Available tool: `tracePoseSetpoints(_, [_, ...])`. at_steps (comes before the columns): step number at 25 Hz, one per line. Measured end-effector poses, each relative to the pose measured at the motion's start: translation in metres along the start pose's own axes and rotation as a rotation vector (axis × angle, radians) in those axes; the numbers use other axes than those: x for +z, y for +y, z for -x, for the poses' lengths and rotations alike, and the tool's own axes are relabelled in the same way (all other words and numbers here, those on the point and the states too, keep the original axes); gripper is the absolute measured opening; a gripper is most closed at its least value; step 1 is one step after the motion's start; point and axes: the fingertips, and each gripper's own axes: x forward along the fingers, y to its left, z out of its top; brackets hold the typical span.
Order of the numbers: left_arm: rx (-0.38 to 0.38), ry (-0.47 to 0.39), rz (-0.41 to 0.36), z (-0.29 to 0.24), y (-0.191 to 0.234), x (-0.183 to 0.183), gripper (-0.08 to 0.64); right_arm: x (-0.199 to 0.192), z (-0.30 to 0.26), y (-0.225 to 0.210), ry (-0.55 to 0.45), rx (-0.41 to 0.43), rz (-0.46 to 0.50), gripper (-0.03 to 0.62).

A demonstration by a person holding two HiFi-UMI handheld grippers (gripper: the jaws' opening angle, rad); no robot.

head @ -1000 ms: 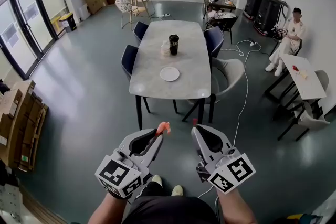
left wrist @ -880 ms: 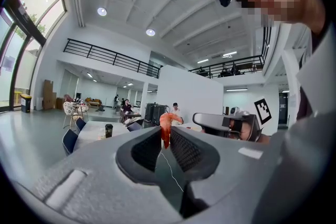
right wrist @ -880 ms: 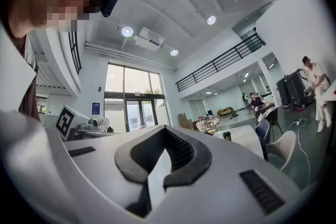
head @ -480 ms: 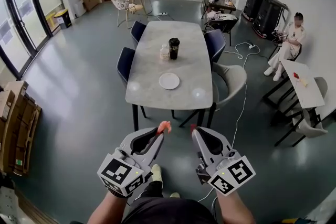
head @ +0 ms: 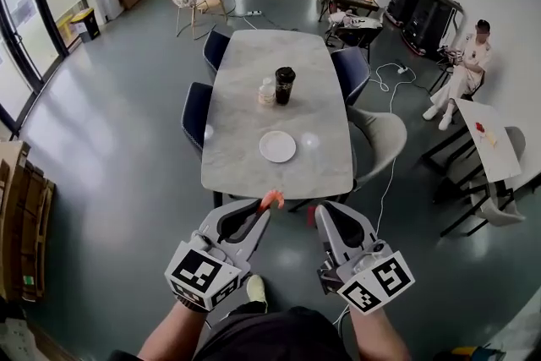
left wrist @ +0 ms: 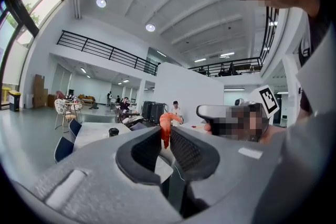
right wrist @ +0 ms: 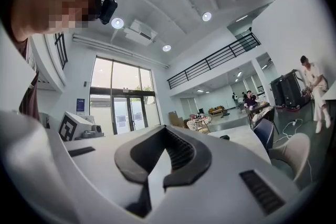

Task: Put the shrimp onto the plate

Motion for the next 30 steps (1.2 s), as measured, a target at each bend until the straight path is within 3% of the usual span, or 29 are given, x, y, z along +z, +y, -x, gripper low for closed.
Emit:
tracePoseSetpoints(8, [-0.048, 0.034, 0.032, -0.051, 0.058, -0.014, 0.049, -0.009, -0.052, -0.04, 0.019, -0.06, -0.021, 0.0])
tracePoseSetpoints(14, [-0.047, 0.055, 0.036, -0.097, 0.087, -0.025, 0.048, -0.013, -0.087, -0.083, 0.015, -0.057, -0.043, 0.0])
tracePoseSetpoints(30, [0.058, 0.149, -0.001, -0.256, 0.171, -0.062, 0.048, -0.039, -0.198, -0.244, 0.083, 0.042, -0.09, 0.0])
